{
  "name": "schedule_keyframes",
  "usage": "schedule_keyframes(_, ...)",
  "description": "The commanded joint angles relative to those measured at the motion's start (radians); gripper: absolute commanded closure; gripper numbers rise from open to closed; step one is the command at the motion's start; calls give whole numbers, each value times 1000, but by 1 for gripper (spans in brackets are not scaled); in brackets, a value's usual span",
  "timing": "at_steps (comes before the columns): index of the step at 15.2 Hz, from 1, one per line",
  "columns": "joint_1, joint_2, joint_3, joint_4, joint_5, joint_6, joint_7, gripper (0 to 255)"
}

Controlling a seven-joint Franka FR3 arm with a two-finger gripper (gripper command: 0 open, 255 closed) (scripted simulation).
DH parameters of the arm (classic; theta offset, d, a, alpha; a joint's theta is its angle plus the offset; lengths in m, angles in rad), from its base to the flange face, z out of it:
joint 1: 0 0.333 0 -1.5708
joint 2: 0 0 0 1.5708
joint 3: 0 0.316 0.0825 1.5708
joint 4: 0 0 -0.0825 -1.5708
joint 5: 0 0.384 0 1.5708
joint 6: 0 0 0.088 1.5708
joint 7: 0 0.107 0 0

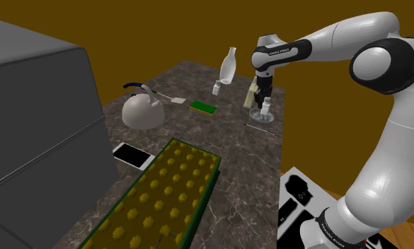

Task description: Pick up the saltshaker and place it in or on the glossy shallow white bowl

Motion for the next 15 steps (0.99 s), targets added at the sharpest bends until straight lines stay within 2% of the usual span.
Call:
schedule_keyframes(1,0,1,0,0,0,1,0,255)
schedule_keyframes(5,0,1,0,0,0,1,0,255)
schedule_keyframes(6,0,1,0,0,0,1,0,0)
schedule_keyframes(11,0,1,0,0,0,1,0,0)
schedule_keyframes(15,11,1,6,125,6,-125,-6,0)
